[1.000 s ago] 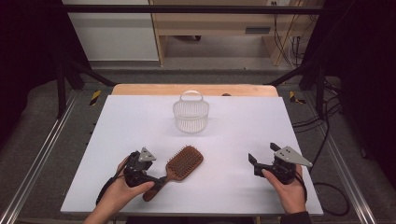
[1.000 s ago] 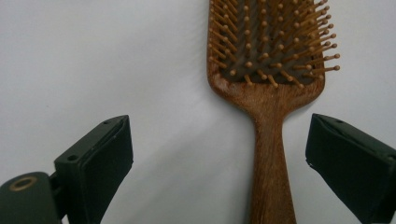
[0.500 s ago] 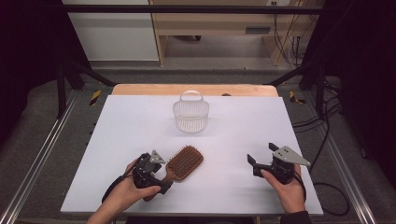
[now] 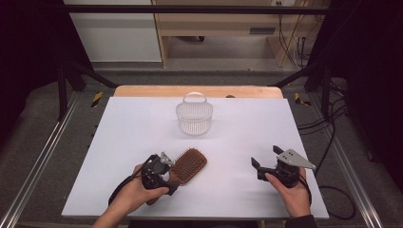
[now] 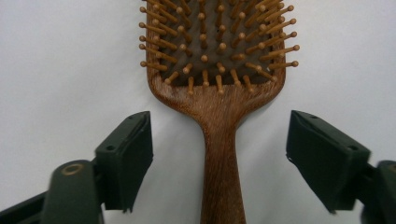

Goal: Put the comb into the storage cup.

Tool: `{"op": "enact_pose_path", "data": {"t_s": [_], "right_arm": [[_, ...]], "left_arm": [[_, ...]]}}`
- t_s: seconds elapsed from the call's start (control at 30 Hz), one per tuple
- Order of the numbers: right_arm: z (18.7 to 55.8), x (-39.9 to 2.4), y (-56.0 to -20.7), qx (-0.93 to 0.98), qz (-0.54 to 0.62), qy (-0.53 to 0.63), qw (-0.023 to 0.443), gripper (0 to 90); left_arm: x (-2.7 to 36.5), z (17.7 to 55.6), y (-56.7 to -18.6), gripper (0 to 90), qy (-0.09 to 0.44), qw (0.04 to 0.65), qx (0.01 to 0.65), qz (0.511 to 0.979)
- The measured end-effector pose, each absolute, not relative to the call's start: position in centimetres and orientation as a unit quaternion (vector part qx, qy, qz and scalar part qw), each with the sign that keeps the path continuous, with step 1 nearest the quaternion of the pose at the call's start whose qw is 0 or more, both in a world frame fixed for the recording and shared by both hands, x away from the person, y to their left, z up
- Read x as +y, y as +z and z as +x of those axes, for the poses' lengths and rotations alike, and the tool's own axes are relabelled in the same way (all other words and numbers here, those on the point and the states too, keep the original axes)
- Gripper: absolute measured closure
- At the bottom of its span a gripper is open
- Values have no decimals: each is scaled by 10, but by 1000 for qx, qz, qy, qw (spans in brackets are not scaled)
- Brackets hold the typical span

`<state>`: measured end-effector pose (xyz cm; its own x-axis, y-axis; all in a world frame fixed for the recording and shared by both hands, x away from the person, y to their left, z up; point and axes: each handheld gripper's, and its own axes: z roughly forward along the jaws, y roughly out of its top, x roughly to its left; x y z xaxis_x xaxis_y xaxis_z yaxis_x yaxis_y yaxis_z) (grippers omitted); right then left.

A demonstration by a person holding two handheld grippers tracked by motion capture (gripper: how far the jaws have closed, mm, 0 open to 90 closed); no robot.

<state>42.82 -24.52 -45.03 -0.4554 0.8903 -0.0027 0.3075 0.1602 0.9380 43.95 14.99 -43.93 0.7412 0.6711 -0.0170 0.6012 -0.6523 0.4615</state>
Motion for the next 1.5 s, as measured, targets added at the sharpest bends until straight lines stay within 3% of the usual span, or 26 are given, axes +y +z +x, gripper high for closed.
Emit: {"op": "enact_pose_path", "data": {"t_s": [0.5,0.93,1.13,1.3,1.5], "right_arm": [[427,-246,-450,696,432,490,299,70],[426,-246,-449,698,429,490,299,70],[426,-247,-449,696,430,491,299,71],[427,-246,-449,699,427,490,298,71],[427,-246,-449,699,427,491,296,71]], "left_arm": [[149,437,-452,452,66,215,353,908],[148,438,-453,585,81,204,344,913],[147,438,-453,605,82,200,337,916],[147,440,-453,697,79,204,332,918],[146,441,-454,723,78,203,328,919]]}}
